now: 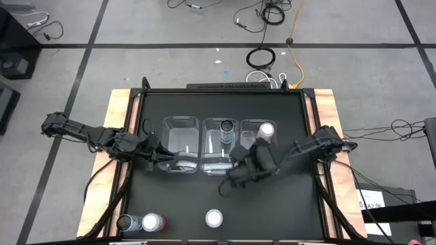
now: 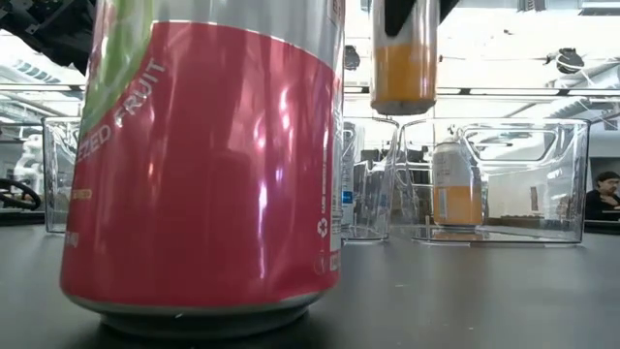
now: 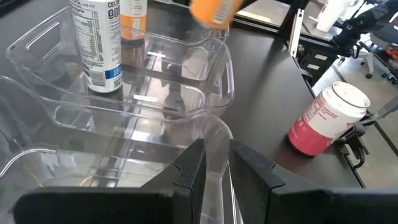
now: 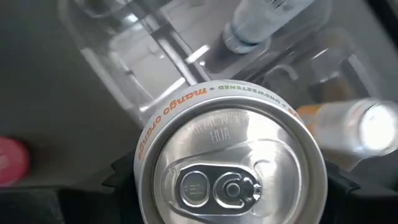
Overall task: Sort soda cans
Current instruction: Put the left yellow-white soda can into the middle right transparent bin
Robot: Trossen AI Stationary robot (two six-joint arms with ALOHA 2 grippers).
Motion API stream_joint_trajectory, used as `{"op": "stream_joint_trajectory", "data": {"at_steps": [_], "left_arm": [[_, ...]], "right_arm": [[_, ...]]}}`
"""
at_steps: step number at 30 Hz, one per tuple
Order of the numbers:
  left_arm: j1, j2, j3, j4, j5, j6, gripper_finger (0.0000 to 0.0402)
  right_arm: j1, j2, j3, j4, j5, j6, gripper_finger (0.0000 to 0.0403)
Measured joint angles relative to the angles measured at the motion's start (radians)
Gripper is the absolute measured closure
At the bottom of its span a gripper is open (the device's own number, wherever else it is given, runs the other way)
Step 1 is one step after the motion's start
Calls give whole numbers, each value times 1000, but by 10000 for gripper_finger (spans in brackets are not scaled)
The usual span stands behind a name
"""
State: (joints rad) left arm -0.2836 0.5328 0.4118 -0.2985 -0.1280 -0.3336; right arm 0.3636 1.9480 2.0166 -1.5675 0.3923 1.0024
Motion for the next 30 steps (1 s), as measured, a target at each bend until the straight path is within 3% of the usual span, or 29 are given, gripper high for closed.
{"op": "stream_joint_trajectory", "data": {"at_steps": [6,12,17,23,30], "left_arm": [[0,0,0,0,0,0,322],[0,0,0,1,0,0,322],[0,0,0,1,0,0,322],[0,0,0,1,0,0,322],[0,0,0,1,0,0,322]], "right_arm": [[-102,-5,-44,-4,-95,-284,127],[-182,-57,-121,-1,-104,-519,127],[-267,-217,-345,148,-128,-665,127],[-380,-422,-643,433,-262,-775,127],[-469,-443,-734,508,-309,-940,127]]}}
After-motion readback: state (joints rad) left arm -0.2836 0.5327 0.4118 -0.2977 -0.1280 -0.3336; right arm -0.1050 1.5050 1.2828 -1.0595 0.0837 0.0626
